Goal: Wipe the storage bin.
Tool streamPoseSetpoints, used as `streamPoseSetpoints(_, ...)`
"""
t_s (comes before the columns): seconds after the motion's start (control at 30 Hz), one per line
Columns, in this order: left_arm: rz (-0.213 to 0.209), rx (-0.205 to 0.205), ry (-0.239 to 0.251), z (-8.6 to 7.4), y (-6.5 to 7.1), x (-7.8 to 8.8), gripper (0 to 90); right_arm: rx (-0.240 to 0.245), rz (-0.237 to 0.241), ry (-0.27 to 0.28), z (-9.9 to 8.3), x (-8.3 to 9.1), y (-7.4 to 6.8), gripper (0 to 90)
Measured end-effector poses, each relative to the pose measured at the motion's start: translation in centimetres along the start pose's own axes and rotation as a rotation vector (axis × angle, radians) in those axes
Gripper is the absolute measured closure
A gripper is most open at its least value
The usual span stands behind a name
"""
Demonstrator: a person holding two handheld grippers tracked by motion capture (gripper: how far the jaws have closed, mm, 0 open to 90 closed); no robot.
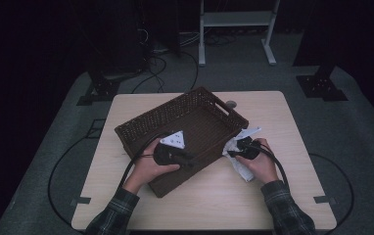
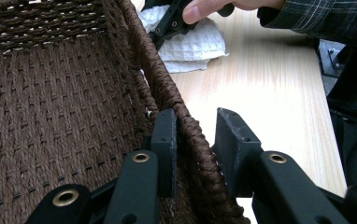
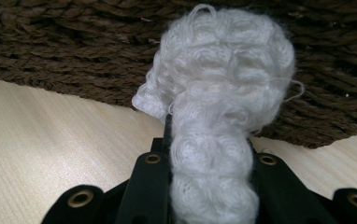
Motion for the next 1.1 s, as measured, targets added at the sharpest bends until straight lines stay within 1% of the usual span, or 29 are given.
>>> streamPoseSetpoints(0.07,0.0,-0.001,-0.001,0.0,0.0,0.0,68.8,0.003,0.001,0.0,-0.1,-0.1,0.0,75.7)
streamPoseSetpoints(0.13,0.001,0.0,0.0,0.0,0.0,0.0,68.8,-0.007,0.004,-0.014,-0.4,-0.2,0.0,75.8)
streamPoseSetpoints(0.23,0.001,0.0,-0.001,0.0,0.0,0.0,68.8,-0.004,0.008,-0.028,-0.7,-0.4,-0.1,75.8)
streamPoseSetpoints(0.4,0.001,0.003,0.002,0.0,0.0,0.0,68.8,0.003,0.004,-0.025,-0.4,-0.1,-0.2,75.9)
streamPoseSetpoints(0.57,0.0,0.005,0.003,0.0,0.0,0.0,68.8,0.011,0.008,0.029,0.9,1.0,-0.5,75.9)
streamPoseSetpoints(0.8,0.0,0.006,0.004,0.0,0.0,0.0,68.8,0.031,0.011,0.07,2.1,2.2,-1.0,75.9)
streamPoseSetpoints(0.87,0.0,0.006,0.004,0.0,0.0,0.0,68.8,0.032,0.019,0.091,2.6,2.7,-1.1,75.9)
streamPoseSetpoints(0.93,0.0,0.006,0.005,0.0,0.0,0.0,68.8,0.044,0.019,0.112,3.1,3.2,-1.3,75.9)
streamPoseSetpoints(1.0,0.0,0.006,0.005,0.0,0.0,0.0,68.8,0.047,0.022,0.116,3.3,3.6,-1.5,75.9)
streamPoseSetpoints(1.1,0.0,0.006,0.004,0.0,0.0,0.0,68.8,0.059,0.025,0.139,4.0,4.3,-1.8,75.9)
Point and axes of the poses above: each handheld gripper's, and its own axes: x roughly backward along the jaws, z roughly out of its top, y roughly to its right, the point moved 9 cm from there along -x, roughly forward along the jaws, and after that the axes turned 6 degrees about y, right-handed, at the moved point
